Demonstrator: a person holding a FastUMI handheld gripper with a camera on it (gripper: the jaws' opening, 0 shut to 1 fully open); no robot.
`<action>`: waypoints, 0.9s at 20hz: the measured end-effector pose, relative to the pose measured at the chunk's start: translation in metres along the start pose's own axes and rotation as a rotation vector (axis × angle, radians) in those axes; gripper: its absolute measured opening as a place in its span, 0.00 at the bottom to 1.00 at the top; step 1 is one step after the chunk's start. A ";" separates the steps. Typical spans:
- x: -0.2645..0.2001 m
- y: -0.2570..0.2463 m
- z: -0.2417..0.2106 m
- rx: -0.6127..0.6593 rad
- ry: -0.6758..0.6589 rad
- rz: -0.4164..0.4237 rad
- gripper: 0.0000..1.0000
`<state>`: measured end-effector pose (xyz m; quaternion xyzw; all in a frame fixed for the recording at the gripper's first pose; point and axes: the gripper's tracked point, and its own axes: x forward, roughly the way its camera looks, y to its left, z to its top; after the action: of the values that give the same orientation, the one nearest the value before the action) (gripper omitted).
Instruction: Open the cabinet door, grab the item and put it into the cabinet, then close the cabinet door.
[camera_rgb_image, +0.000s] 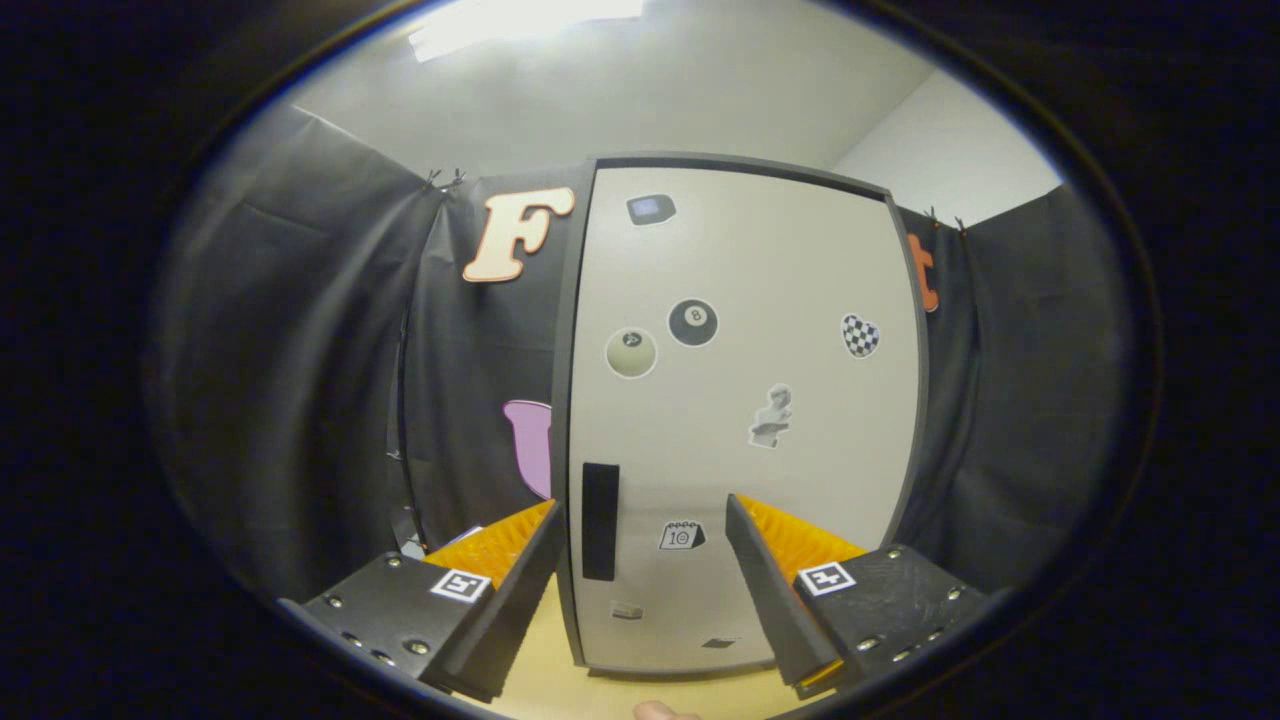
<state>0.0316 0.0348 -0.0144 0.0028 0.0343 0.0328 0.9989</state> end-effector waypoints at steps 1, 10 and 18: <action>0.004 0.002 -0.002 -0.004 0.004 0.005 0.96; 0.060 0.019 -0.031 -0.001 0.072 0.008 0.96; 0.101 0.043 -0.063 -0.056 0.129 -0.024 0.80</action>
<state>0.1248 0.0841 -0.0843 -0.0278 0.0979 0.0219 0.9946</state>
